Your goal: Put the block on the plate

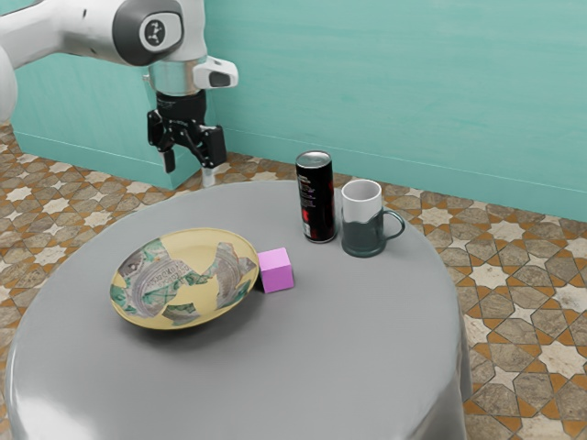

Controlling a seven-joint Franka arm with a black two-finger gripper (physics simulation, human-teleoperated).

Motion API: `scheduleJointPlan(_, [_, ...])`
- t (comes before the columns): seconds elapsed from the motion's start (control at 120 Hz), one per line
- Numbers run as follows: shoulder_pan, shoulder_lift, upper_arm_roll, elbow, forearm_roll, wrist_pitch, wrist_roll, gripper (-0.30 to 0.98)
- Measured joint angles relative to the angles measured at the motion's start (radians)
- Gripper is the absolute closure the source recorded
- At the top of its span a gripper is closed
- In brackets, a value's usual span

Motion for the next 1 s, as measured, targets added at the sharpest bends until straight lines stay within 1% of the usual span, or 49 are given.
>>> scheduleJointPlan(0.117, [-0.003, -0.001, -0.002, -0.001, 0.004, -0.008, 0.008, 0.0])
scheduleJointPlan(0.25, [-0.001, 0.017, -0.011, -0.018, 0.005, 0.046, 0.008, 0.0])
scheduleJointPlan(0.317, [-0.002, 0.04, -0.007, -0.027, 0.004, 0.088, -0.026, 0.0])
scheduleJointPlan(0.383, [-0.004, 0.052, 0.018, -0.029, 0.004, 0.123, -0.094, 0.0])
scheduleJointPlan(0.45, [-0.006, 0.063, 0.004, -0.037, 0.0, 0.149, -0.188, 0.0])
scheduleJointPlan(0.575, [-0.015, 0.063, -0.087, -0.041, 0.001, 0.189, -0.418, 0.0])
scheduleJointPlan(0.625, [-0.015, 0.063, -0.107, -0.048, 0.005, 0.209, -0.522, 0.0])
scheduleJointPlan(0.892, [-0.052, 0.148, -0.133, -0.038, 0.041, 0.321, -1.08, 0.0])
scheduleJointPlan(1.0, [-0.051, 0.182, -0.129, 0.016, 0.045, 0.342, -1.289, 0.0])
